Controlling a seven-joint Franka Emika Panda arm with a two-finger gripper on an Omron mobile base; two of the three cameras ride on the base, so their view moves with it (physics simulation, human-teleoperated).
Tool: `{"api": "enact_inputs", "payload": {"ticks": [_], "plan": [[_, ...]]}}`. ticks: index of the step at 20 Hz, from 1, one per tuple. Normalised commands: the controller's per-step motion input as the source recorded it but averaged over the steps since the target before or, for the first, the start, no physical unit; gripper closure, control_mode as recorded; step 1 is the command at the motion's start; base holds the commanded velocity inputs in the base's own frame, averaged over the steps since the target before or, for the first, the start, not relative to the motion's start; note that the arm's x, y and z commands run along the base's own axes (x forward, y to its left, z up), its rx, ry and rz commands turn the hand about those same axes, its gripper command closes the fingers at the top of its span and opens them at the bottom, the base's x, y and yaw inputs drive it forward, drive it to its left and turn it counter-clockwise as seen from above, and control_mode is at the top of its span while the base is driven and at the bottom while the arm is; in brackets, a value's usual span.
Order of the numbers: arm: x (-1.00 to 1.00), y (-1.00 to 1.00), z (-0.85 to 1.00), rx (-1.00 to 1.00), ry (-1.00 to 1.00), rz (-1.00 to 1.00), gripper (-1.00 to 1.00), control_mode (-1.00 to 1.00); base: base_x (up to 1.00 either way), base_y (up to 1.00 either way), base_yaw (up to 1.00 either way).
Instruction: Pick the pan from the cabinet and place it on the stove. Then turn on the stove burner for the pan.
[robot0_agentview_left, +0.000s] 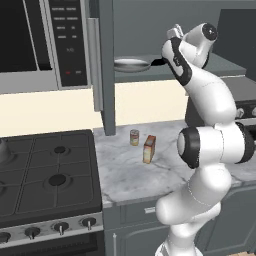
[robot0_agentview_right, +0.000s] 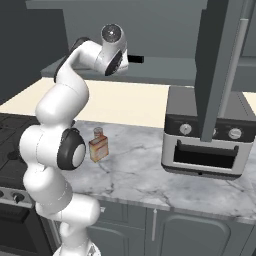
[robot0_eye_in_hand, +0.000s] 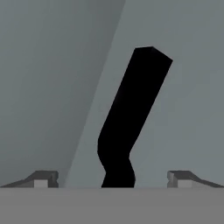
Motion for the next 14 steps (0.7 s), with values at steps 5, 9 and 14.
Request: {"api": "enact_inputs", "payload": {"ticks": [5,9,14], "plan": [[0.32,0.0,-0.34,-0.02,0.03,-0.08,-1.0,-1.0,0.0,0.0,0.0],[0.3,0.0,-0.47,-0.04,0.0,-0.06,-1.0,-1.0,0.0,0.0,0.0],[0.33,0.0,-0.46,-0.03,0.0,-0.05,-1.0,-1.0,0.0,0.0,0.0]]}}
